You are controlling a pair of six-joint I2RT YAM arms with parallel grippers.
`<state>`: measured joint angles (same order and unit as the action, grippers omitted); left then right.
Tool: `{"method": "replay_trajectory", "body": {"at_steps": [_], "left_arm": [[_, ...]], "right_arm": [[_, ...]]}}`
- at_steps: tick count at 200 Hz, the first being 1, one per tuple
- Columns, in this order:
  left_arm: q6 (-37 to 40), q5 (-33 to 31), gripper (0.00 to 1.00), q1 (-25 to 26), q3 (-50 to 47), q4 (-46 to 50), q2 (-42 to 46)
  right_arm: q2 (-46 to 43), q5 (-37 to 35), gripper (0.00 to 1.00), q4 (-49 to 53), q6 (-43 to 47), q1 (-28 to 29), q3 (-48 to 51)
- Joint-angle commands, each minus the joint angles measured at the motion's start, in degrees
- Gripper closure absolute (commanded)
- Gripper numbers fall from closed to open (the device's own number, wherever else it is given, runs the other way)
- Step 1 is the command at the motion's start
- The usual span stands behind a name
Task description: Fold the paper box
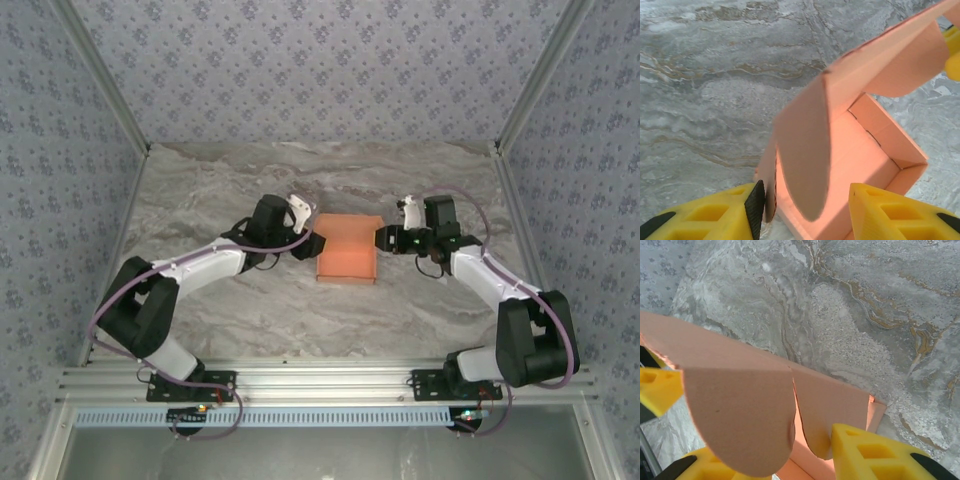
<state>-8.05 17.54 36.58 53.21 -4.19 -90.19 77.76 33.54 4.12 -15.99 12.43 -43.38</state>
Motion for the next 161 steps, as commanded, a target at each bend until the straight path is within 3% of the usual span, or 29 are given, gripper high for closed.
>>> {"method": "replay_trajectory", "body": {"at_steps": [1,105,161], "left_arm": [[-1.71,0.93,0.51,1.14,1.46,0.68,-1.08],[-12.37,2.17,0.55,2.30,-2.09,-8.63,-2.97],[-14.05,0.14,0.54,5.51,-0.90,-6.72,-3.99]], "right_arm": [[0.46,-1.50,0.65,-1.80,-2.71,0.93,1.40],[-0.68,-5.26,0.69,-1.32,-1.17,1.98,5.17],[-2.68,-5.59,0.70,-1.68,-0.75,1.92,7.77]]}}
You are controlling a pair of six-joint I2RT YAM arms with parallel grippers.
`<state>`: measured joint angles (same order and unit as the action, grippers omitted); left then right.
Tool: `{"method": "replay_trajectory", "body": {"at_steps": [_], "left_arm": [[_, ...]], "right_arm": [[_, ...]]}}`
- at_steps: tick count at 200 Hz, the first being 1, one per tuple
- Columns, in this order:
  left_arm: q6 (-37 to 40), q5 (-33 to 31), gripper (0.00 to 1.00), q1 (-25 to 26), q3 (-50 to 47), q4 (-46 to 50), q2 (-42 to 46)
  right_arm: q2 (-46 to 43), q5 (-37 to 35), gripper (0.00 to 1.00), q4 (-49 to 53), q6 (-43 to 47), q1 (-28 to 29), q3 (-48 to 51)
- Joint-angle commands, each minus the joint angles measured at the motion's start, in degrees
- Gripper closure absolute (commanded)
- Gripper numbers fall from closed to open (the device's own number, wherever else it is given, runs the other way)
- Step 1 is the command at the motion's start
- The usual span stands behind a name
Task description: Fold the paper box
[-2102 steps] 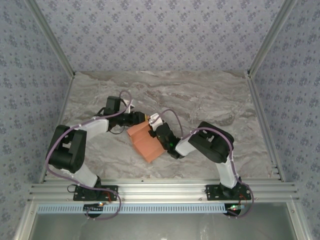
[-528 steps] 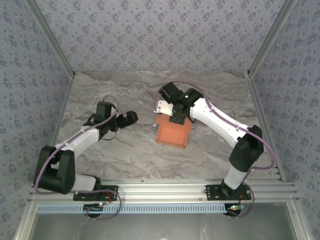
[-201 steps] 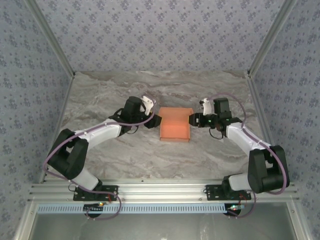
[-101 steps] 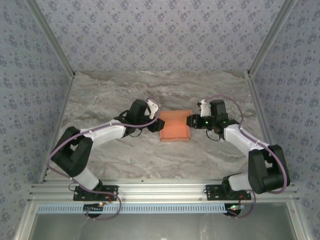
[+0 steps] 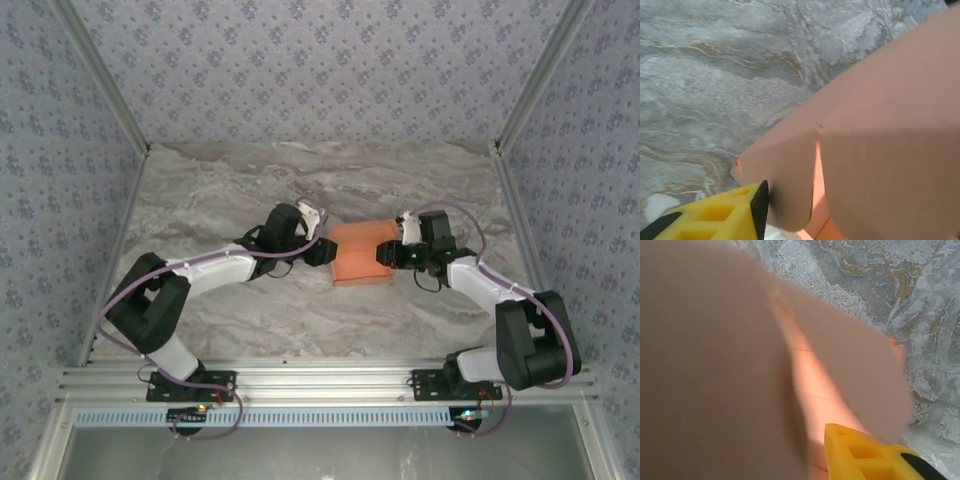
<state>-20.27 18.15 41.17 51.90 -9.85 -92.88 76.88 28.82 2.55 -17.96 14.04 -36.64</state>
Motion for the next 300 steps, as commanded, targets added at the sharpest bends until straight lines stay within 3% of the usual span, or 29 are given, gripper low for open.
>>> {"method": "replay_trajectory", "body": {"at_steps": [1,46,81,111,136,184,213,249,300], "left_arm": [[-1.90,-0.52,0.54,0.88,0.40,-1.10,-1.37],[-3.27,-3.20,0.55,1.32,1.35,-0.35,-2.89],[2.42,-14.02,0.61,1.60,4.83,9.19,-3.09],[5.63,-17.48,0.63,1.58,7.16,11.89,-3.60],[6.14,-18.57,0.63,1.66,8.46,12.22,-4.03],[6.62,-18.44,0.64,1.63,10.21,12.40,-4.59],[7.33,-18.34,0.63,1.58,10.81,11.94,-5.20],[10.56,-18.71,0.54,1.56,10.33,9.09,-5.02],[12.56,-13.30,0.79,1.62,12.38,8.61,-6.85]], "right_arm": [[-1.86,-0.91,0.70,-0.10,1.19,0.34,1.13],[-3.85,-1.65,0.69,0.82,2.31,0.30,1.78],[-11.28,-5.88,0.55,2.36,2.32,0.08,3.78],[-17.42,-7.52,0.38,2.81,1.33,-1.56,5.36],[-17.30,-4.92,0.35,2.85,0.49,-3.78,4.81],[-11.19,-2.77,0.49,0.24,0.88,-3.62,2.75],[-9.74,-8.84,0.56,0.00,3.23,-1.63,1.56],[-8.83,-11.78,0.62,-2.53,4.99,-0.93,1.09],[-5.80,-13.42,0.79,-2.57,4.97,1.51,-0.84]]}}
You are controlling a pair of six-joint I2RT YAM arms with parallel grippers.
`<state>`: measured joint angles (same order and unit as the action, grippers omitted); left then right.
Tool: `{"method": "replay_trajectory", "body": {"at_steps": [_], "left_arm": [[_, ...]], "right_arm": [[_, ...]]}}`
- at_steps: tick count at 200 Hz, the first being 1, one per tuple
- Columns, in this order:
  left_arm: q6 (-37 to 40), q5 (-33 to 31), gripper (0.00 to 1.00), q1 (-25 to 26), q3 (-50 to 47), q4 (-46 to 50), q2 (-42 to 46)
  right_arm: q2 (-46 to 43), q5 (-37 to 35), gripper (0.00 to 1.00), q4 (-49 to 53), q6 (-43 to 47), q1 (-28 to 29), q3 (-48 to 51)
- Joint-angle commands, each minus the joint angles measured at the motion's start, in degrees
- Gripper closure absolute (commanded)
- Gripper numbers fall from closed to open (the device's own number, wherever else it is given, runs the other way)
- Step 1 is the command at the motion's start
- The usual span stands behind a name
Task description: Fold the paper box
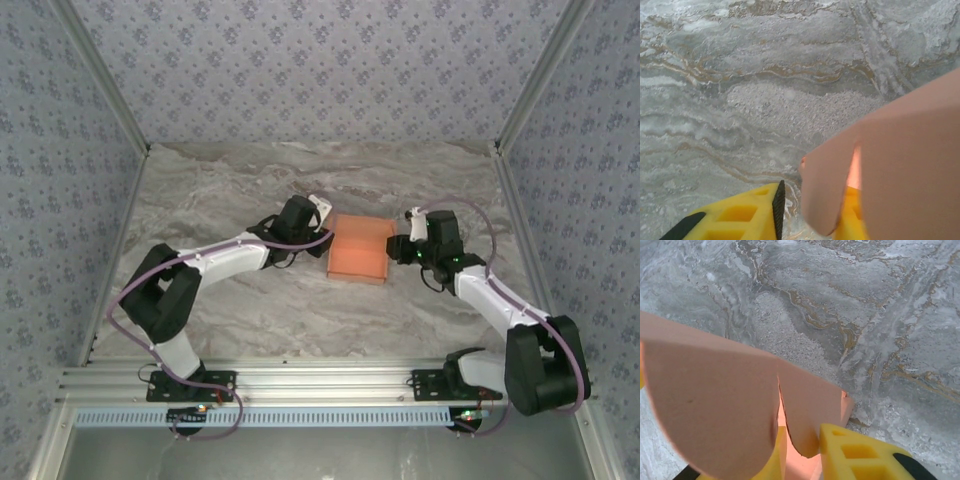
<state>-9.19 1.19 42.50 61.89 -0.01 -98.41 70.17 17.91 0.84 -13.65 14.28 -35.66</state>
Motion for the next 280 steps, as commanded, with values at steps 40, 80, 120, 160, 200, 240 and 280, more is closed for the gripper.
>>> {"method": "replay_trajectory", "body": {"at_steps": [40,80,120,160,200,240,280], "left_arm": [[0.23,4.80,0.89,0.28,3.57,0.20,-2.49],[-3.91,4.88,0.94,0.75,3.29,-0.24,-3.07],[-9.12,1.30,0.95,2.61,1.27,-3.71,-2.41],[-11.38,-3.20,0.95,5.95,-0.16,-6.93,-2.58],[-13.50,-4.38,0.95,7.60,-2.06,-9.89,-2.15],[-15.55,-4.90,0.95,8.80,-8.36,-17.13,-2.00],[-19.30,-5.00,0.95,9.56,-11.00,-19.62,-2.27]], "right_arm": [[1.63,-7.18,0.90,0.45,0.94,4.40,-2.57],[1.37,-13.05,0.95,1.52,1.79,8.46,-1.93],[-1.05,-17.68,0.98,2.15,2.40,11.35,0.89],[-6.33,-19.87,0.99,0.30,1.52,13.38,5.57],[-9.29,-22.32,1.00,-1.62,-0.88,14.88,8.80],[-9.53,-23.92,1.00,-4.37,-2.18,16.94,11.00],[-10.80,-25.51,1.00,-4.14,-2.87,17.81,12.72]]}}
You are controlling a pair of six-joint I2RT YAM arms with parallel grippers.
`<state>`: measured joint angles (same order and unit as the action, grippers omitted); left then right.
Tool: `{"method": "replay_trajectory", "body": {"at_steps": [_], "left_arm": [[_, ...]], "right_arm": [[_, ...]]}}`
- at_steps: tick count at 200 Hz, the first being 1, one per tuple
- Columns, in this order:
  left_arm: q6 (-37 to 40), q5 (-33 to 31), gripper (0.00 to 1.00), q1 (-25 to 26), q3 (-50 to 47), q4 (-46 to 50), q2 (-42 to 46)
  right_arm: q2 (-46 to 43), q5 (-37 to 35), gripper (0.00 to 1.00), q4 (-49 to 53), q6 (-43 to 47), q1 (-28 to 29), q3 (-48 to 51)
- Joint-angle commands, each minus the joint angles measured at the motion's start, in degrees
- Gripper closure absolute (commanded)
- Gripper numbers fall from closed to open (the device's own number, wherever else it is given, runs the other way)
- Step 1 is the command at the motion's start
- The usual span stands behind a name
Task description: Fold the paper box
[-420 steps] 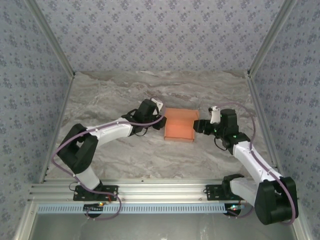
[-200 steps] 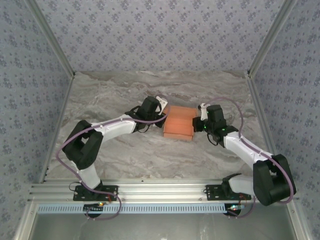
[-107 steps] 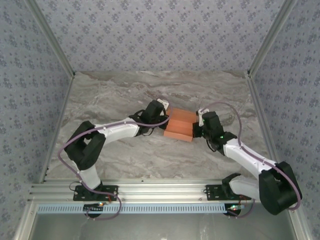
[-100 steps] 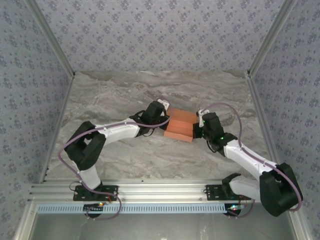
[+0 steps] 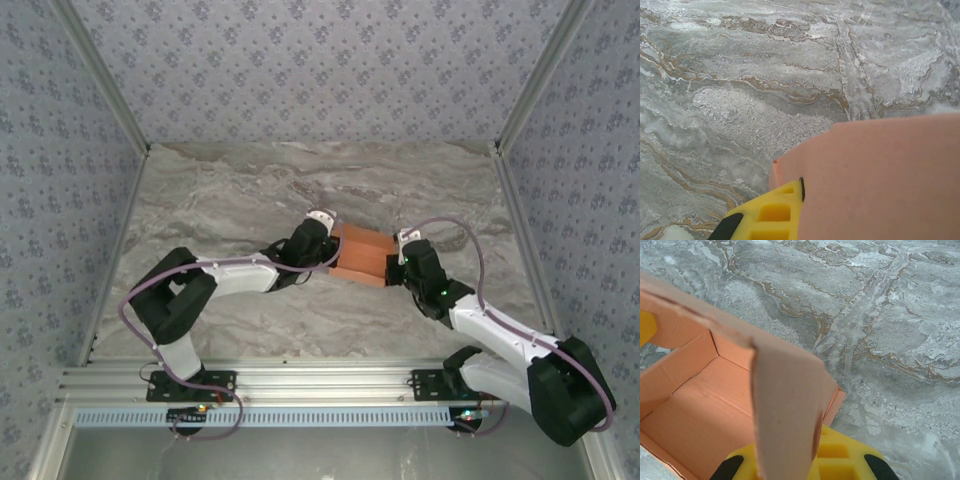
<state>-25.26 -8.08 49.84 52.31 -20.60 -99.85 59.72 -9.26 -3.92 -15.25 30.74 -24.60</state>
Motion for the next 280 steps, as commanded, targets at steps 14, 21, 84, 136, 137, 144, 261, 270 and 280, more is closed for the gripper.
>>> {"method": "replay_trajectory", "body": {"at_steps": [14,21,84,136,137,144,261,270,280], "left_arm": [[-1.31,3.73,0.95,2.36,-0.22,3.05,-0.02],[0.03,2.87,0.95,2.36,0.81,4.83,0.51],[2.69,6.79,0.91,1.50,10.93,18.40,0.62],[-1.21,9.91,0.91,1.24,12.71,20.20,-0.58],[-1.43,10.05,0.91,1.23,12.54,19.96,-0.59],[-3.34,10.96,0.91,1.22,11.65,18.82,-1.01],[-1.46,-0.35,0.92,2.57,0.01,7.17,-1.75],[-0.37,-2.29,0.92,2.54,-0.29,6.94,-1.58],[1.19,-4.59,0.92,2.56,-0.21,7.27,-1.48]], "right_arm": [[-0.59,1.40,1.00,0.97,-1.23,1.67,1.84],[-0.81,1.11,1.00,1.18,-1.26,1.69,1.90],[-2.41,-0.57,1.00,2.29,-1.37,1.95,1.75],[-2.25,-1.10,1.00,1.65,-1.78,1.96,2.71],[-2.25,-1.07,1.00,1.65,-1.84,1.96,2.71],[-2.24,-1.09,1.00,1.56,-1.92,1.95,2.68],[-3.48,-0.51,0.79,1.37,-4.34,2.55,3.31],[-4.79,-0.70,0.73,2.36,-5.60,2.49,2.91],[-6.63,-0.44,0.65,3.01,-6.71,2.49,2.55]]}}
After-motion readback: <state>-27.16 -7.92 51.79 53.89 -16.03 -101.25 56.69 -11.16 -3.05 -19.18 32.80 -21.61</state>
